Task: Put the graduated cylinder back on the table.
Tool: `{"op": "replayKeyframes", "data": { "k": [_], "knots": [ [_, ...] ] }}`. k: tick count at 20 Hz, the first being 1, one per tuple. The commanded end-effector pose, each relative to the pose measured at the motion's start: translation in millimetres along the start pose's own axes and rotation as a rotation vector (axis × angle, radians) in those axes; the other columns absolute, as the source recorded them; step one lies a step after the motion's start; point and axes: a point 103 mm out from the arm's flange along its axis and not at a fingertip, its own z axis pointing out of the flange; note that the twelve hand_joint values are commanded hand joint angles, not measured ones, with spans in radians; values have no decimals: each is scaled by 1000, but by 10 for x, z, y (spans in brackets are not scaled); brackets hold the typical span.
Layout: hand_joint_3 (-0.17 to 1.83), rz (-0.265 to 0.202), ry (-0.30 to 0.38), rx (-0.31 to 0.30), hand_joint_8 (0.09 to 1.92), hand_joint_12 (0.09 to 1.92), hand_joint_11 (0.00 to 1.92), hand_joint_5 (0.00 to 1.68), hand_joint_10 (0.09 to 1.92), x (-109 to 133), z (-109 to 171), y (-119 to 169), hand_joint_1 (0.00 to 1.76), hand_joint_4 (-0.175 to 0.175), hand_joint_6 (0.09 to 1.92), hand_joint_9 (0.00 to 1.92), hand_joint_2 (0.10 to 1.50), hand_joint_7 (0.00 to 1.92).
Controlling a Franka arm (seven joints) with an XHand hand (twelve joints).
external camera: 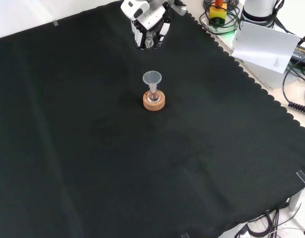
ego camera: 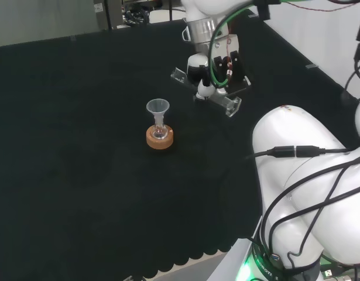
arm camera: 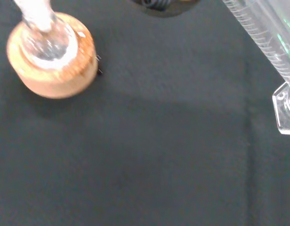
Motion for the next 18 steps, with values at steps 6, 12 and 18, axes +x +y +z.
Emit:
{"op": "replayKeyframes", "data": {
  "k": [6, 12, 18],
  "knots": [
    [-5, -130, 286, -237, 817, 727, 1147, 1024, 112, -98, 30, 233, 1237, 23, 1021, 1373, 1092, 1075],
    [-3, -169, 382, -319, 833, 731, 1142, 1021, 107, -115, 24, 513, 1235, 20, 1030, 1368, 1095, 1062],
    [-1, -169, 489, -368, 857, 738, 1136, 1015, 100, -110, 58, 939, 1233, 18, 1042, 1361, 1099, 1044]
  ]
}}
